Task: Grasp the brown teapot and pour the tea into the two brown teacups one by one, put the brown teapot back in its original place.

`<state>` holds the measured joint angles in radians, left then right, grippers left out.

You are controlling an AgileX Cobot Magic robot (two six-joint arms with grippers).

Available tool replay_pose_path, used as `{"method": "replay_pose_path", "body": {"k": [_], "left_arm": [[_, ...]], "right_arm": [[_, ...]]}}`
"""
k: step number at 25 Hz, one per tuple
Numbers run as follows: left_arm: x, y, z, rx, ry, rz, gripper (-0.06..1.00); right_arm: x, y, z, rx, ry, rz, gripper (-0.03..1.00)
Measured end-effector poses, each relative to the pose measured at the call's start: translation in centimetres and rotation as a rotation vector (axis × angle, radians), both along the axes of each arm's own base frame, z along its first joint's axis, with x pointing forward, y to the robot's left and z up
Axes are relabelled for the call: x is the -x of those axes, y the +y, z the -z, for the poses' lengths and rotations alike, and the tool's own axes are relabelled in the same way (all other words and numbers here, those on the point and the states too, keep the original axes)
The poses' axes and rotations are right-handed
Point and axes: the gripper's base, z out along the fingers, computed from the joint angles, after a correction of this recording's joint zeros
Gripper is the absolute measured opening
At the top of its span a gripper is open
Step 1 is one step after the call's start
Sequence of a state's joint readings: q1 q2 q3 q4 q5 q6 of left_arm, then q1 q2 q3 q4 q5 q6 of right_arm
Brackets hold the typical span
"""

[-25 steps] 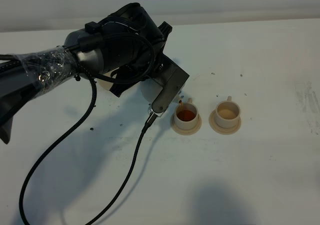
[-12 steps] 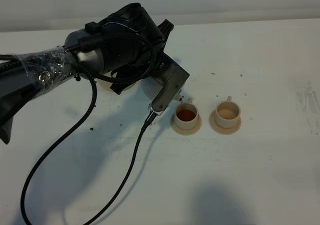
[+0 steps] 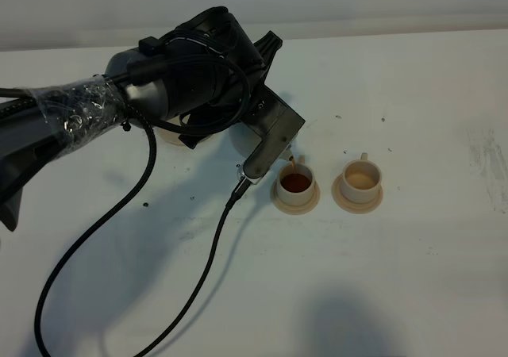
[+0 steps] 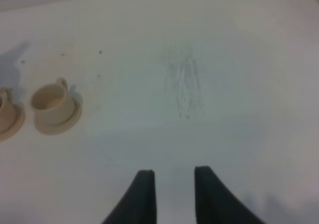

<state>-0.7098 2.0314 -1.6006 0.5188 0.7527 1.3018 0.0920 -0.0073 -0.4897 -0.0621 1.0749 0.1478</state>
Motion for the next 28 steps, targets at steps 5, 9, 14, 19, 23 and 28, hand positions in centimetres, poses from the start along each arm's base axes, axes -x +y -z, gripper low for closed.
{"method": "replay_pose_path", "body": {"k": [5,9,14,19,23,28], "left_arm": [[-0.01,0.0,-0.01,-0.009,-0.001,0.015,0.01],[-0.01,0.0,-0.01,-0.019,0.0,0.03,0.01],[-0.01,0.0,-0.01,-0.031,0.001,0.049,0.01],[-0.04,0.01,-0.03,-0.037,-0.003,0.055,0.01],[-0.09,0.05,-0.06,-0.054,-0.009,0.073,0.01],[-0.12,0.02,-0.08,-0.056,-0.013,0.081,0.01]], "right_arm": [[0.0,0.0,0.0,0.0,0.0,0.0,0.22],[0.0,0.0,0.0,0.0,0.0,0.0,0.22],[0.0,0.0,0.0,0.0,0.0,0.0,0.22],[0.0,0.0,0.0,0.0,0.0,0.0,0.22],[0.0,0.0,0.0,0.0,0.0,0.0,0.22],[0.0,0.0,0.0,0.0,0.0,0.0,0.22]]}}
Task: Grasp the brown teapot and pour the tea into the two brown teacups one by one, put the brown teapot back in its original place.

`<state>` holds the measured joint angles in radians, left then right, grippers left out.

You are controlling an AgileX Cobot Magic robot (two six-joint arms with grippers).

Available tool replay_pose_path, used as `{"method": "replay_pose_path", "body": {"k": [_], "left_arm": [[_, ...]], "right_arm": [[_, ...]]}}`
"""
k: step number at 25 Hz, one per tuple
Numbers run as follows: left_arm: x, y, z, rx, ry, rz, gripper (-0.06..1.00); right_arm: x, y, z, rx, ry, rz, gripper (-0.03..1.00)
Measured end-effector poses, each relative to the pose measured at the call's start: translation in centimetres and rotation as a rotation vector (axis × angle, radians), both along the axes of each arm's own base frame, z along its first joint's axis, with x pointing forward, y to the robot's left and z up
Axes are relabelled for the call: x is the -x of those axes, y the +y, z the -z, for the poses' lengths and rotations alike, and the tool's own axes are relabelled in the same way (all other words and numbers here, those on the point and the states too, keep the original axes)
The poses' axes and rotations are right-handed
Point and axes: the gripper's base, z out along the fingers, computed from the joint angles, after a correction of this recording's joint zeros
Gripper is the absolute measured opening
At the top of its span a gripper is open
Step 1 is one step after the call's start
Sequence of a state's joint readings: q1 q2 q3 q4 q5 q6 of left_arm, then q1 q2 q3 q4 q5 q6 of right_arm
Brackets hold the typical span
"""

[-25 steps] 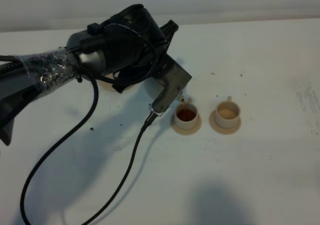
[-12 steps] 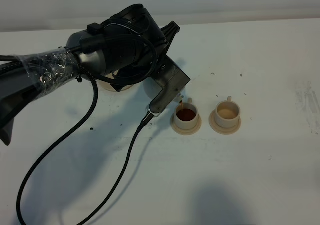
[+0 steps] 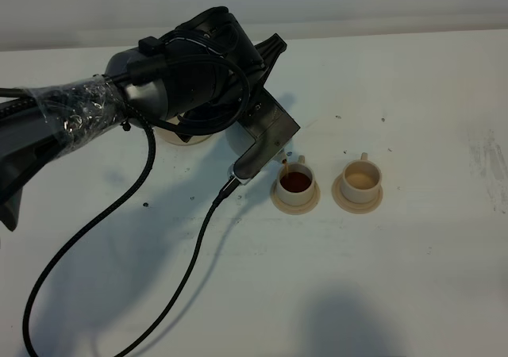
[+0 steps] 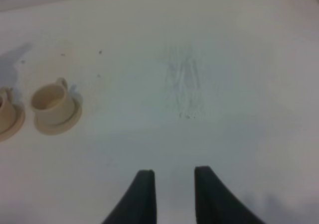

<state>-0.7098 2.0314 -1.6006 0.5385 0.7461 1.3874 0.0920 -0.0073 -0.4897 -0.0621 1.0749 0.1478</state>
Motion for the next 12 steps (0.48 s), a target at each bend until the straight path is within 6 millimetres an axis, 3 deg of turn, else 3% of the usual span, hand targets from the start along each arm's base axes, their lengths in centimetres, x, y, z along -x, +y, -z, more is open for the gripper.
{"method": "replay_pose_path", "body": {"k": [12], "left_arm": [[-0.15,-0.18,-0.09,0.006,-0.019,0.025,0.01]], "right_arm": [[0.0,0.0,0.0,0.0,0.0,0.0,0.22]]}}
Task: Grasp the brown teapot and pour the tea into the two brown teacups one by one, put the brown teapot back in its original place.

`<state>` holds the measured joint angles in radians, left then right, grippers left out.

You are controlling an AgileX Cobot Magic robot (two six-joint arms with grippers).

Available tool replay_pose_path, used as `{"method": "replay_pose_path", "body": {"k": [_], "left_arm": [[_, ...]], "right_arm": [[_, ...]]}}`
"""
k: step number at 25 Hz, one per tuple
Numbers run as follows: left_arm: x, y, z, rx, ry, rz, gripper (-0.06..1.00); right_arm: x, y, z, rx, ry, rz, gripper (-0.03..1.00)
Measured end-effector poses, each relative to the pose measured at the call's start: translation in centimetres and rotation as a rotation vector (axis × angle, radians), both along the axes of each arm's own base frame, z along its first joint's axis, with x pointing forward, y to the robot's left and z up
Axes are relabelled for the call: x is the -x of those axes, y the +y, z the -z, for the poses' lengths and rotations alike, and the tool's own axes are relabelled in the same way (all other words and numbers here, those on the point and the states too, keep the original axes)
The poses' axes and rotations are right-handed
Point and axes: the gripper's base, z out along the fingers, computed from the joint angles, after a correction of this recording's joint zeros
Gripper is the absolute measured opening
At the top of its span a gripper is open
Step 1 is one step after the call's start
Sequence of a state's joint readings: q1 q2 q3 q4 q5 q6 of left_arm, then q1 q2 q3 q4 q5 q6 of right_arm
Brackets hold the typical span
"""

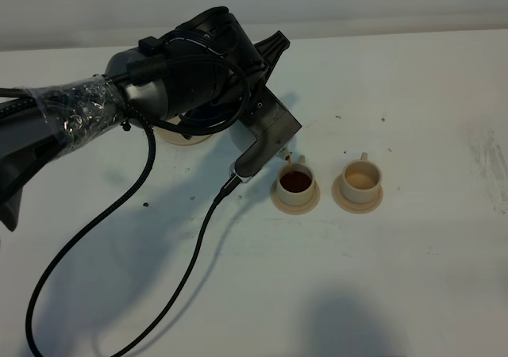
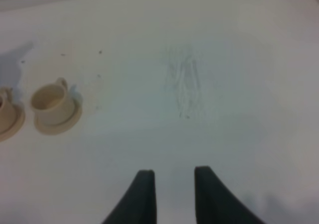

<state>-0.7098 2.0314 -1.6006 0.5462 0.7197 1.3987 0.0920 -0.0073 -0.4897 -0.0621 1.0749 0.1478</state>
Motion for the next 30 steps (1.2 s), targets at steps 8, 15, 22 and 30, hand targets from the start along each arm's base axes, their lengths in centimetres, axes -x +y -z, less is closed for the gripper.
{"method": "replay_pose_path", "body": {"k": [8,15,22,30], "left_arm": [[-0.09,-0.01,-0.06,-0.01,-0.011,0.016,0.01],[-0.18,-0.13,-0.13,-0.01,-0.024,0.039,0.01],[-0.25,-0.27,-0.18,-0.008,-0.034,0.061,0.01],[-0.32,-0.37,-0.24,-0.002,-0.044,0.073,0.01]], "right_arm": [[0.0,0.0,0.0,0.0,0.0,0.0,0.22],[0.0,0.0,0.0,0.0,0.0,0.0,0.22],[0.0,0.0,0.0,0.0,0.0,0.0,0.22],[0.0,0.0,0.0,0.0,0.0,0.0,0.22]]}}
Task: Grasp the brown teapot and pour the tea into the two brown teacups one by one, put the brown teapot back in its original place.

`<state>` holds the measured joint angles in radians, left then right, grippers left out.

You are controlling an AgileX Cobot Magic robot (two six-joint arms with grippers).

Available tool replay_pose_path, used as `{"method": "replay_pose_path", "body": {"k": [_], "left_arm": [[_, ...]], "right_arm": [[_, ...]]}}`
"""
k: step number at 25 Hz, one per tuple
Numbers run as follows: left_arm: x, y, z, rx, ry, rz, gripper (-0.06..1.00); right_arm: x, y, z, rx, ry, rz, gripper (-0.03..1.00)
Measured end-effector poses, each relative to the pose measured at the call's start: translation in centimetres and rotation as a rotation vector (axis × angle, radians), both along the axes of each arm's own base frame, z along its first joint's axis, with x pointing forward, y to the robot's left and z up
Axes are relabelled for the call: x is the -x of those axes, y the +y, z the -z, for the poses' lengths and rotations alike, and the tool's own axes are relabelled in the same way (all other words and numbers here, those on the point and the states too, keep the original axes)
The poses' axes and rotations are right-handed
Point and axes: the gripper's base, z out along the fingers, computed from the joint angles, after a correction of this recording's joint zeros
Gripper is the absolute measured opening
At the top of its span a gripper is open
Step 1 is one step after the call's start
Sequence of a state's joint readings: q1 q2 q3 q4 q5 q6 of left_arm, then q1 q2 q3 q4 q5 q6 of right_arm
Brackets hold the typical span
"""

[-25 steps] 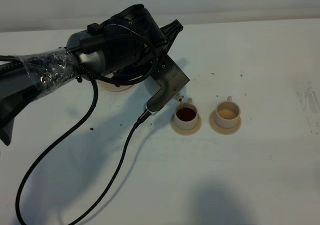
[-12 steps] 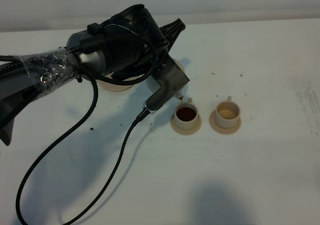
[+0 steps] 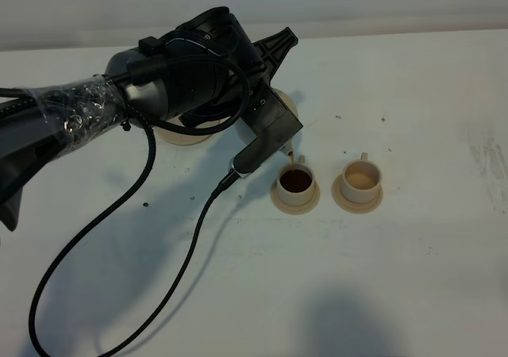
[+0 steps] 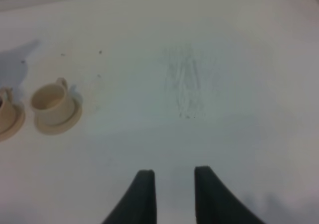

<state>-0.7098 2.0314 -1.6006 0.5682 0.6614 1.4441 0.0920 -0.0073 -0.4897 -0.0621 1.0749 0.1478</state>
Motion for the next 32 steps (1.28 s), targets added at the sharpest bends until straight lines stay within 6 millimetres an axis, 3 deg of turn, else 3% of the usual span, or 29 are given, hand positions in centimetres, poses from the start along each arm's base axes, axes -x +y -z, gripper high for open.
{"method": "replay_pose_path", "body": {"k": [32], "left_arm": [[-0.08,0.03,-0.06,-0.018,-0.011,0.018,0.01]], "right_arm": [[0.0,0.0,0.0,0.0,0.0,0.0,0.22]]}}
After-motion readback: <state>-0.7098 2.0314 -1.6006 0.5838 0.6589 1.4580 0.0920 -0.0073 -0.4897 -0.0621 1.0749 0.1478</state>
